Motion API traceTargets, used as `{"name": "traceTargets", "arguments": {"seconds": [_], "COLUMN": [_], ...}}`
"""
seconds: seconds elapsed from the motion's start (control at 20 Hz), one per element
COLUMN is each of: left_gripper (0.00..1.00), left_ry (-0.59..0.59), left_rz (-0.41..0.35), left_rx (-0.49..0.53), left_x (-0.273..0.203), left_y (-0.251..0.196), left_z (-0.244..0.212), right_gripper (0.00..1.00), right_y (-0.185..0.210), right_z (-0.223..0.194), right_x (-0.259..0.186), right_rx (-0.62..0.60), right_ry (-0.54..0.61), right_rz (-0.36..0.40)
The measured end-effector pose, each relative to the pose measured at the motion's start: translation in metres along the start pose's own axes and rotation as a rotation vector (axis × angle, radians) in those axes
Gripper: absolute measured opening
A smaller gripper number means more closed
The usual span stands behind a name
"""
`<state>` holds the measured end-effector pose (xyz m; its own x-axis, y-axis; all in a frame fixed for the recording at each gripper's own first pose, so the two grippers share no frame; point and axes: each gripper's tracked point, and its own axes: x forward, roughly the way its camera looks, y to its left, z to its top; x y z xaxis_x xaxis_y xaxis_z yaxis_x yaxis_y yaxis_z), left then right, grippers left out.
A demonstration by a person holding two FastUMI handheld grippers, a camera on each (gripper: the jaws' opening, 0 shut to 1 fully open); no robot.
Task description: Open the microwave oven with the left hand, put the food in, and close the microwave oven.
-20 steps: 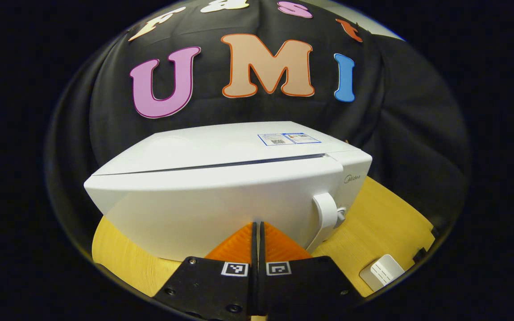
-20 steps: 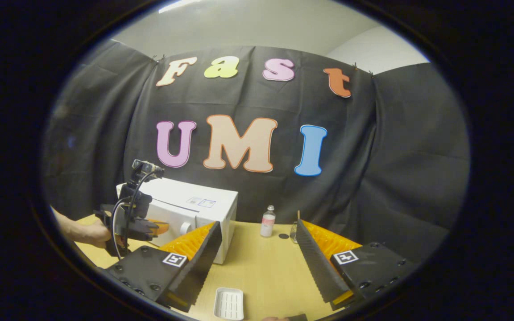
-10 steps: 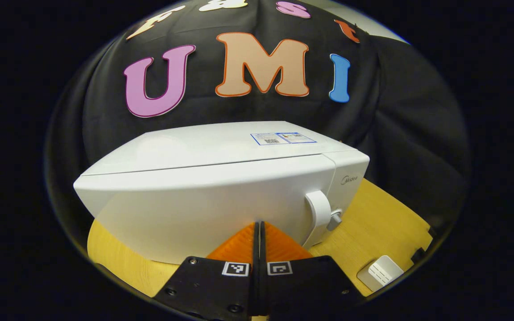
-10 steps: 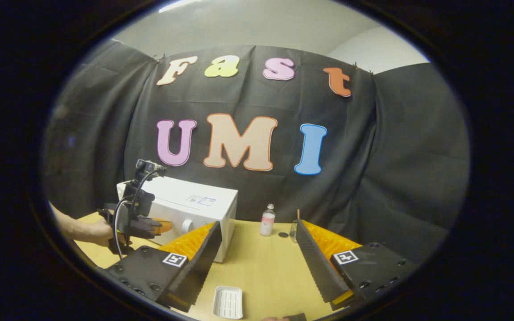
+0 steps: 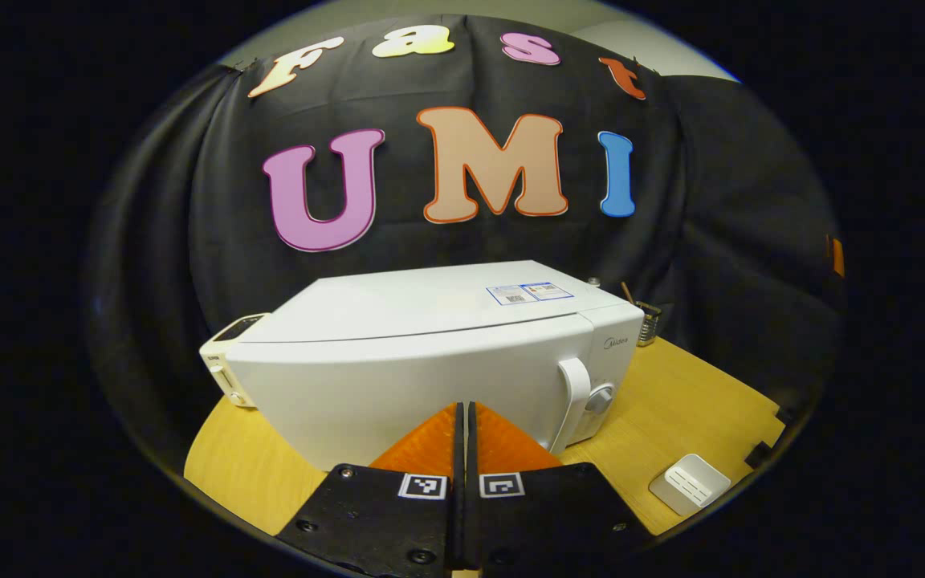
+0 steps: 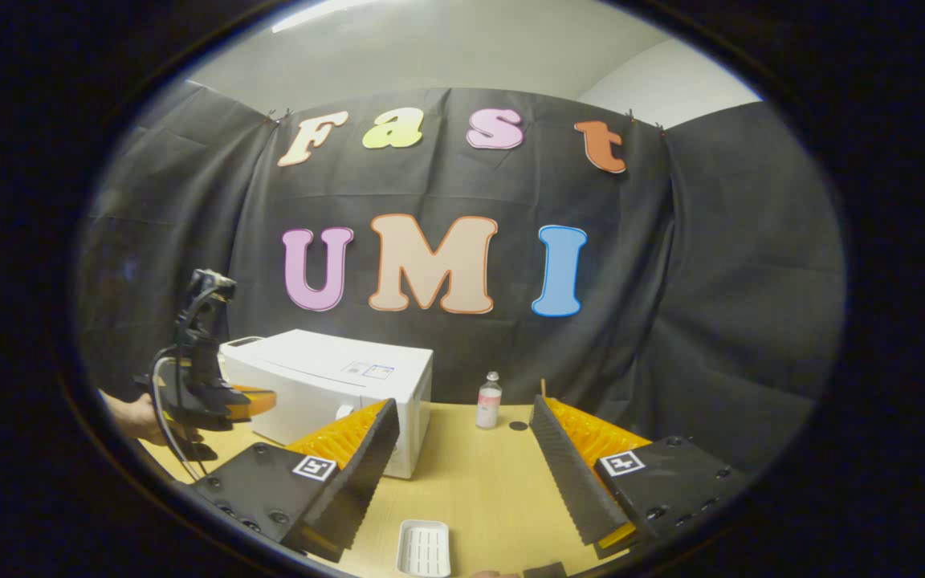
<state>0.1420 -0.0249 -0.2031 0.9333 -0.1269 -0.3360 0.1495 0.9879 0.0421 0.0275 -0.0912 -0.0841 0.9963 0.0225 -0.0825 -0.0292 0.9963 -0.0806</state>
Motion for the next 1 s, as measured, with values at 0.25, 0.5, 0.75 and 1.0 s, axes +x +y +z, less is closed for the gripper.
{"name": "traceTargets", "arguments": {"seconds": [0.25,0.5,0.75,1.0], "left_gripper": [0.01,0.01,0.01,0.01], "left_ry": [-0.103,-0.176,-0.268,-0.301], "left_rz": [0.062,0.095,0.139,0.150], "left_rx": [-0.062,-0.087,-0.064,-0.050], "left_x": [-0.062,-0.106,-0.144,-0.157], "left_y": [0.028,0.047,0.056,0.049], "left_z": [0.026,0.057,0.086,0.090], "right_gripper": [1.00,0.97,0.97,0.97], "right_y": [0.013,0.030,0.043,0.058], "right_z": [0.003,0.010,0.010,0.009], "right_x": [0.005,0.009,0.009,0.011], "right_rx": [0.011,0.018,0.015,0.010], "right_ry": [-0.006,-0.023,-0.029,-0.021], "right_rz": [0.037,0.079,0.106,0.129]}}
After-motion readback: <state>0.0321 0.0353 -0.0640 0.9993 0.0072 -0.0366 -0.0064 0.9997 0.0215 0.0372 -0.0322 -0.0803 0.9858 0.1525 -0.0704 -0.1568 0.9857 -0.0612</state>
